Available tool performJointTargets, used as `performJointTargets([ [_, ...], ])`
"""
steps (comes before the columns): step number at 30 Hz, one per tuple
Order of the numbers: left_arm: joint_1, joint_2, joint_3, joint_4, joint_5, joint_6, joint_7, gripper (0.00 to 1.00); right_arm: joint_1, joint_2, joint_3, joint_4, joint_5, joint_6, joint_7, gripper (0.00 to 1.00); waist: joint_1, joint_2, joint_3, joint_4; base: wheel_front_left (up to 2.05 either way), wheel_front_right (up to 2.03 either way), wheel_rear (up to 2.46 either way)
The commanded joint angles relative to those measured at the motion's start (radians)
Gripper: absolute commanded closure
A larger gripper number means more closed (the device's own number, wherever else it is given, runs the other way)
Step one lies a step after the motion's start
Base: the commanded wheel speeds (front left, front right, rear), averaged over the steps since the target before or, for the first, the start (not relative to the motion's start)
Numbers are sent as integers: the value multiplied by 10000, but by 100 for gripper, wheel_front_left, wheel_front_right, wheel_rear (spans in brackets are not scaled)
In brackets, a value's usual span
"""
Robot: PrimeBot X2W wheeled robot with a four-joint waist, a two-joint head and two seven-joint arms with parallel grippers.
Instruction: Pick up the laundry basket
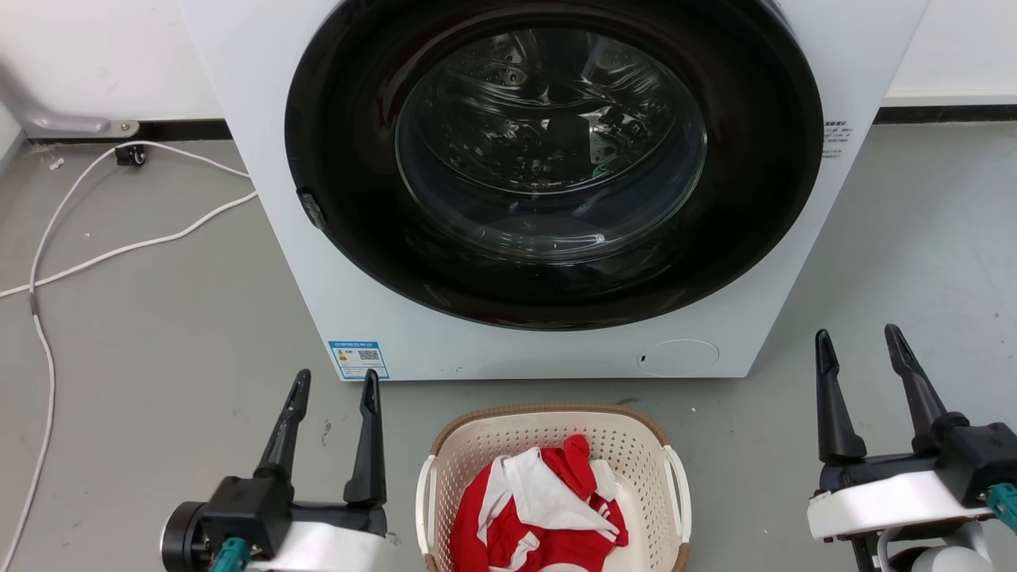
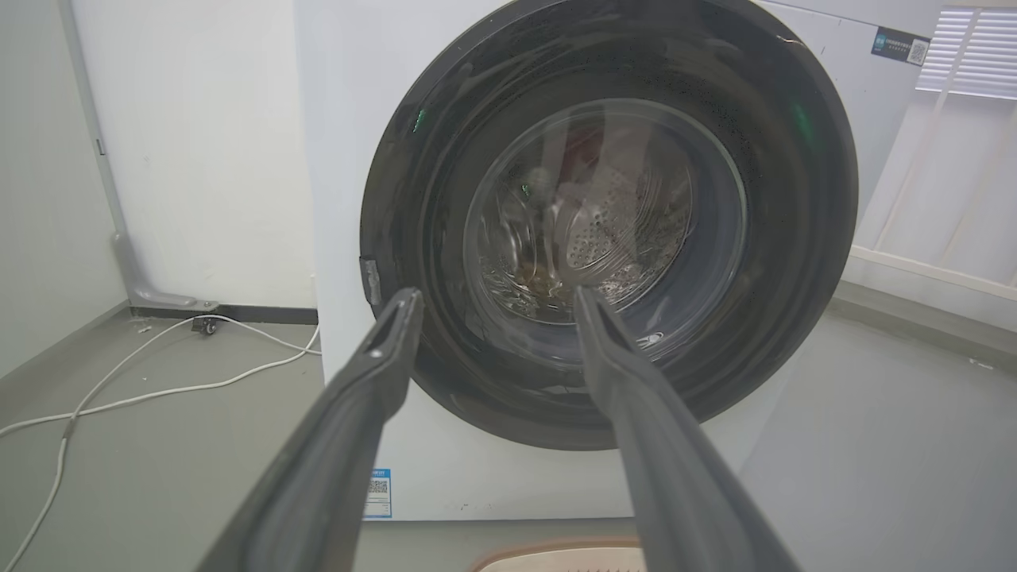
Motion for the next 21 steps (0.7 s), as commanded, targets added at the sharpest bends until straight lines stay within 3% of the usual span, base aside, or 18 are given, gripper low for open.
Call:
performJointTargets([
  [1, 110, -59, 44, 89, 286, -128, -90, 0, 68, -29, 36, -16, -238, -3, -70, 0, -1, 0, 4, -9, 0, 0, 0],
  [6, 128, -153, 83, 363, 945, -499, -184, 0, 107, -29, 94, -21, -591, -3, -166, 0, -1, 0, 4, -23, 0, 0, 0],
  [21, 97, -274, 233, 335, 1338, -658, -242, 0, 53, -28, 89, -83, -852, -3, -230, 0, -1, 0, 97, 37, 0, 0, 0],
])
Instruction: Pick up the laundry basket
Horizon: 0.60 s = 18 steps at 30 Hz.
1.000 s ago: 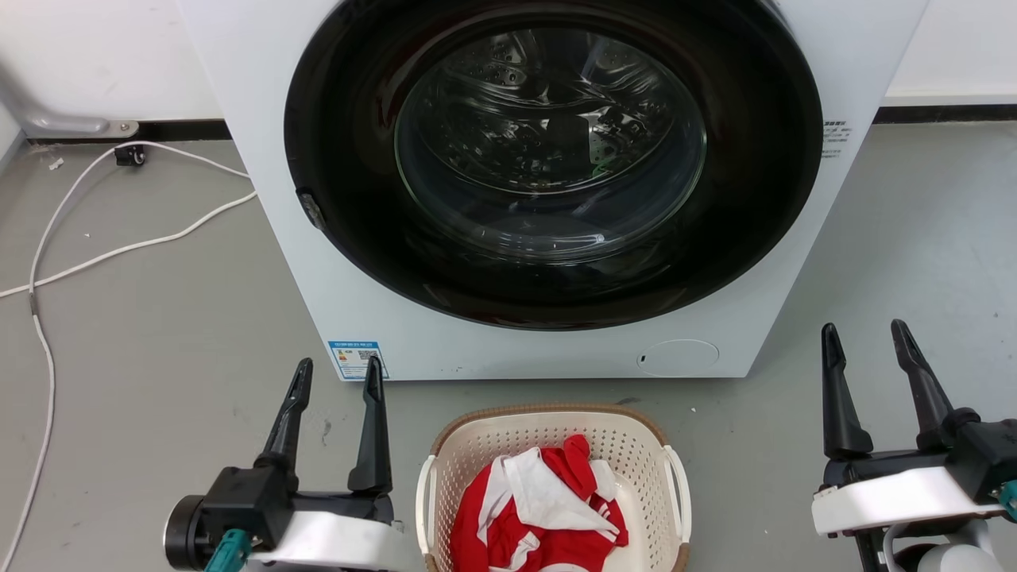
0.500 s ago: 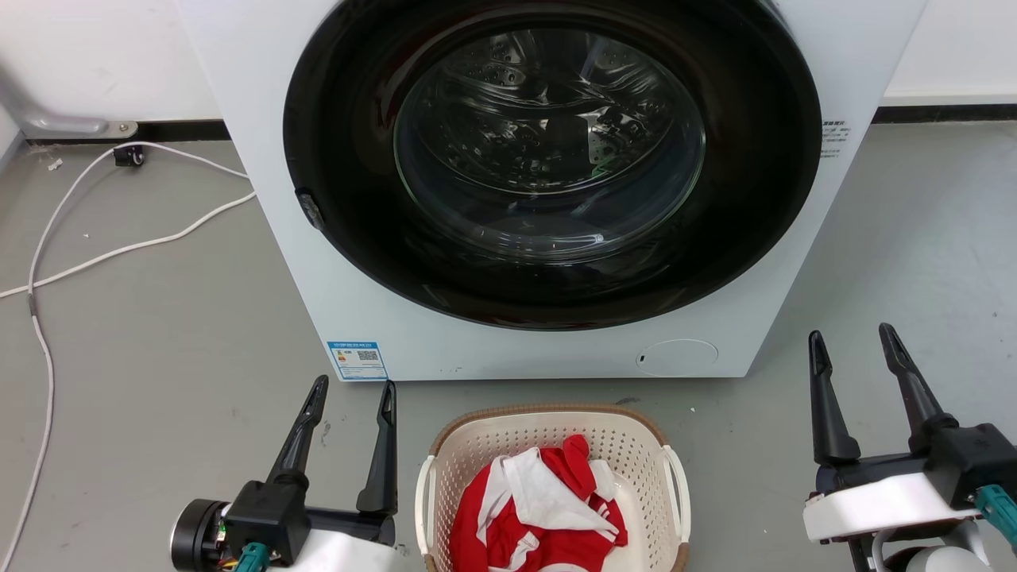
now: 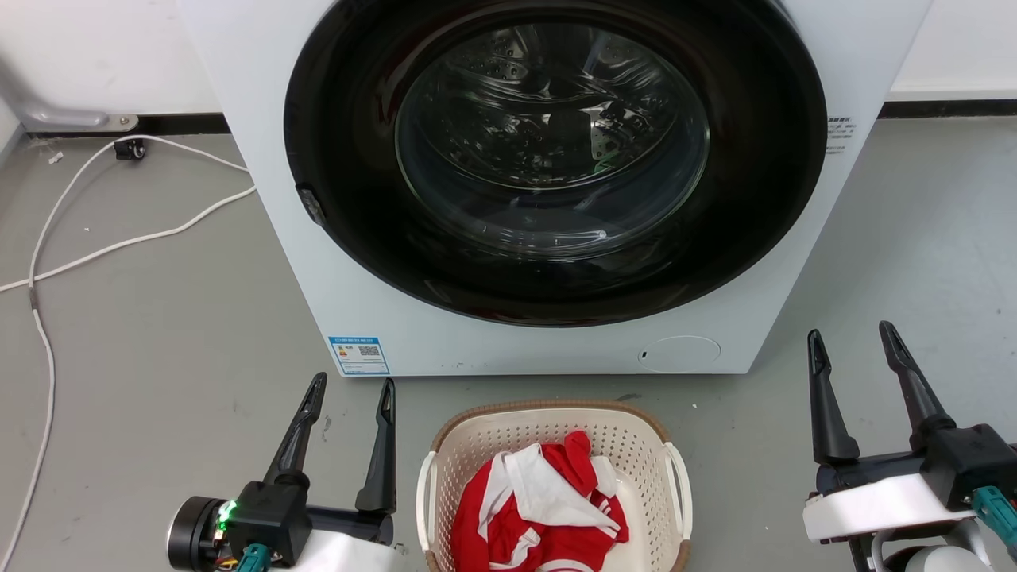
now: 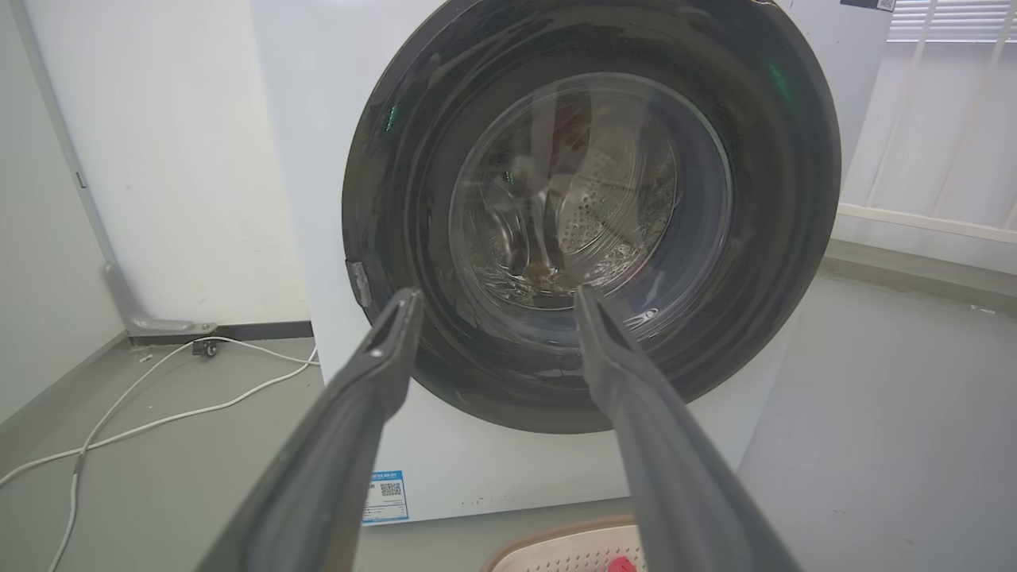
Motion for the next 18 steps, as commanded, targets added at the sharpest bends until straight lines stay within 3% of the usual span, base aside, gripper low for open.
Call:
performJointTargets([
  [1, 41, -15, 5, -31, 26, -37, -28, 0, 37, -26, 6, -26, 39, -3, -21, 0, -1, 0, 20, 10, 0, 0, 0],
  [12, -163, -16, -46, 92, -188, 122, -28, 0, -187, -25, -19, 259, 244, -3, -21, 0, -1, 0, 423, -18, 0, 0, 0],
  [18, -870, -17, -25, 610, -124, 405, -26, 0, -1000, -22, 87, 790, -22, -3, -19, 0, -1, 0, 1787, -105, 0, 0, 0],
])
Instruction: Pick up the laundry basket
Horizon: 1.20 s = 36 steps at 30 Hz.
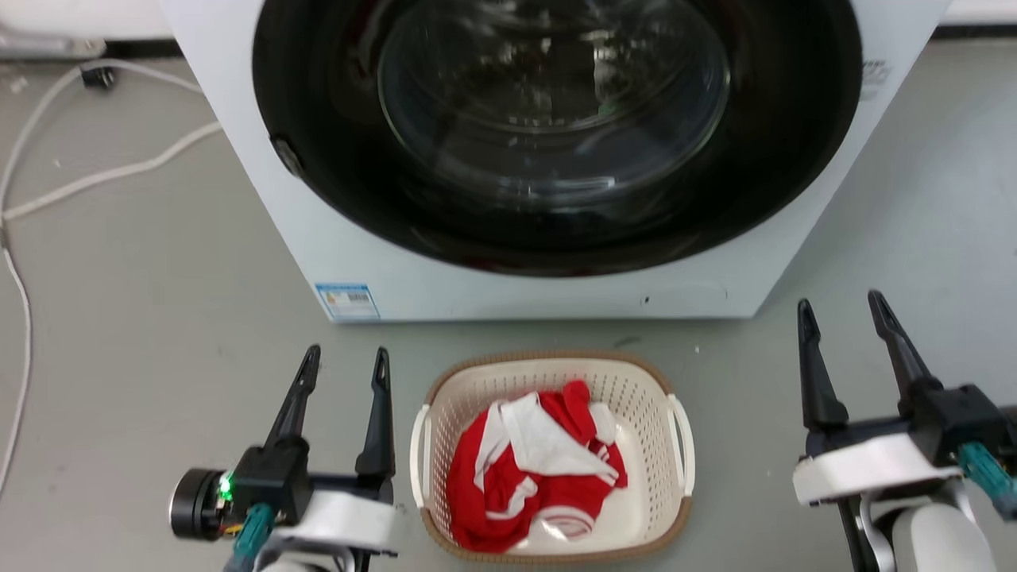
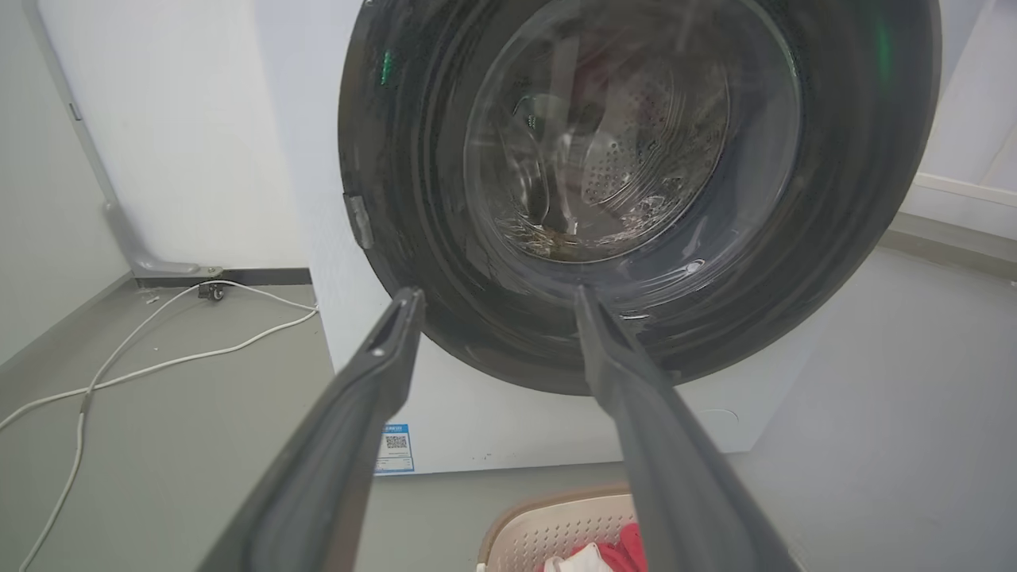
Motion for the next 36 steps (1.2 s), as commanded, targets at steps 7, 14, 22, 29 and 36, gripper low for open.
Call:
performJointTargets([
  [7, -1818, -7, 107, 1314, 1, -141, -28, 0, -1766, -16, -149, 1332, -242, -3, 40, 0, -1, -1, 2746, 33, 0, 0, 0],
  [14, -3349, 0, 219, 3067, 244, -505, -26, 0, -3242, -13, -170, 3140, -107, -3, 385, 0, -1, -1, 4284, 168, 0, 0, 0],
  [22, -5043, 44, 276, 5792, 262, -793, -28, 0, -4692, -11, -93, 5322, -60, -3, 736, 0, -1, -1, 5416, 277, 0, 0, 0],
  [29, -6058, 137, 171, 7369, 315, -956, -28, 0, -5589, -18, -59, 6862, -211, -4, 847, 0, -1, -1, 5934, 289, 0, 0, 0],
  [36, -6939, 203, -92, 8856, 251, -1142, -26, 0, -6496, -11, -203, 8327, -293, -3, 1045, 0, -1, -1, 6416, 335, 0, 0, 0],
])
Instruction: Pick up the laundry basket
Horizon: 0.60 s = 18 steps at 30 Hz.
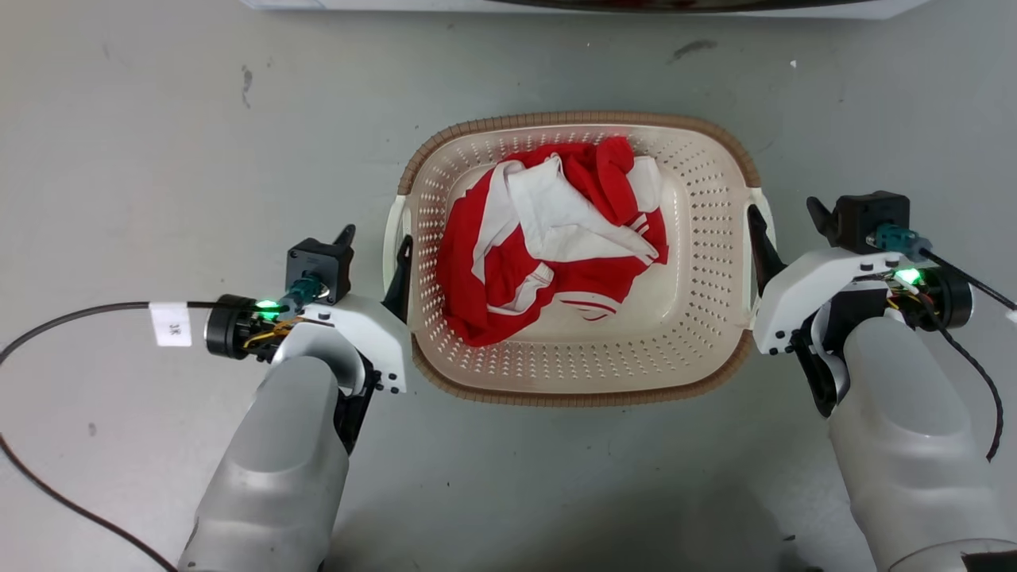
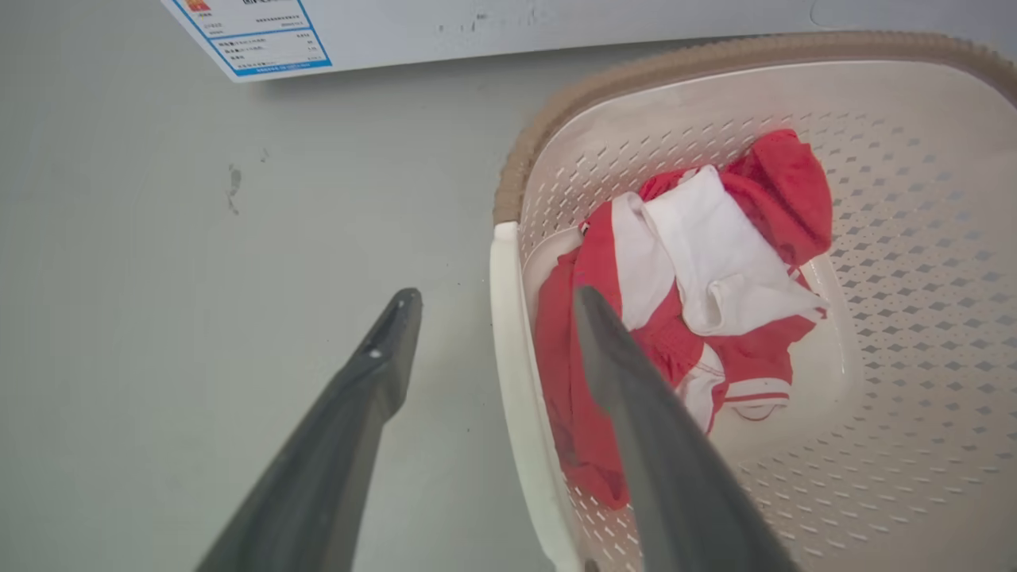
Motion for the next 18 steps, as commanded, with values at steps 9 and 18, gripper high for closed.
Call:
performJointTargets([
  [9, -1060, -23, -1034, 1568, -427, -163, -24, 0, -941, -7, -158, 1444, -167, -3, 393, 0, -1, 0, 509, 122, 0, 0, 0],
  [18, -1750, -49, -2266, 2789, -1336, -170, 234, 0, -1591, -7, 71, 2616, -220, -3, 1106, 0, -1, 0, 789, 192, 0, 0, 0],
])
